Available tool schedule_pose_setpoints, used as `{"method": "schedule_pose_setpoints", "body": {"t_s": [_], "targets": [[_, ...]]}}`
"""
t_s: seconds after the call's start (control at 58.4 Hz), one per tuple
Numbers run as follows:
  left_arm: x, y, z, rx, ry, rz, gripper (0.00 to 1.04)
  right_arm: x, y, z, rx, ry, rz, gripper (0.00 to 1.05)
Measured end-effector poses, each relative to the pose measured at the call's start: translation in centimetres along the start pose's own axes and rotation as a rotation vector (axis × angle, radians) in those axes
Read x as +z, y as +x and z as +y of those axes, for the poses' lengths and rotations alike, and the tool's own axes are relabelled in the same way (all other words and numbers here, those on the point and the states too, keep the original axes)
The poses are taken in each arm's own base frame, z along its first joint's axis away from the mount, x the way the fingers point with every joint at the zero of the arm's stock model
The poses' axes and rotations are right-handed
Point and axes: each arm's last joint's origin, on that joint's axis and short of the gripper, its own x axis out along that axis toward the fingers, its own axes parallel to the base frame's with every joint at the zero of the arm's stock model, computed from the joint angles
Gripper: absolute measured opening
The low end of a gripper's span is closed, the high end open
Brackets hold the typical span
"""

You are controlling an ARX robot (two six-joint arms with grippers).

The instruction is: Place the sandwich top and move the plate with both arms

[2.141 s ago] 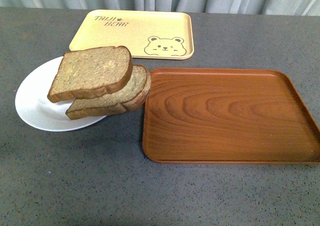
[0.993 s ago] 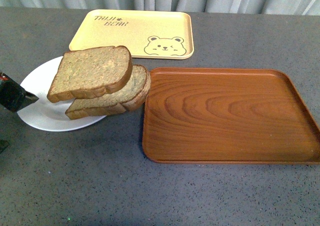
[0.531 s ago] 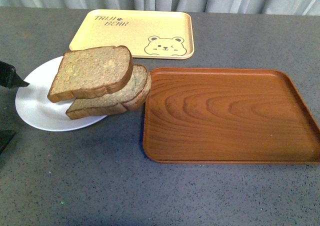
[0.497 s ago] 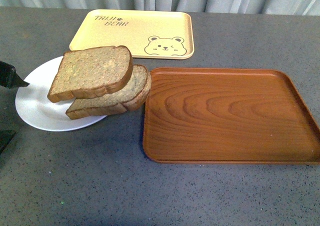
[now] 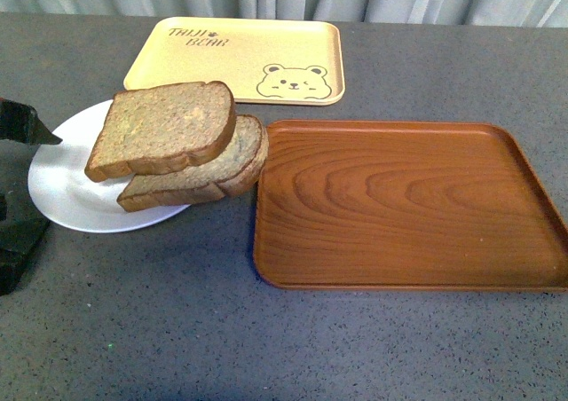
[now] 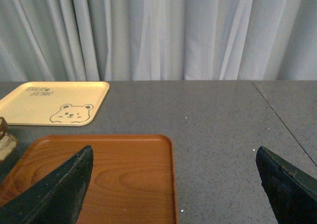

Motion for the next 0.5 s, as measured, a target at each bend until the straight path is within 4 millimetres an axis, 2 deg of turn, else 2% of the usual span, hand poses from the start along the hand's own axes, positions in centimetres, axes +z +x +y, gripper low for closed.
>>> {"method": "schedule_pose_setpoints", "body": {"t_s": [0.24,0.497], "targets": [[-0.5,1.4,-0.2,-0.044,-0.019,0.022,0.96,0.0,0.0,0.0,0.000,0.000,0.000,0.96],[-0.6,1.9,0.1,-0.073,-0.049,0.037,0.96,0.0,0.0,0.0,0.000,0.000,0.000,0.96]]}}
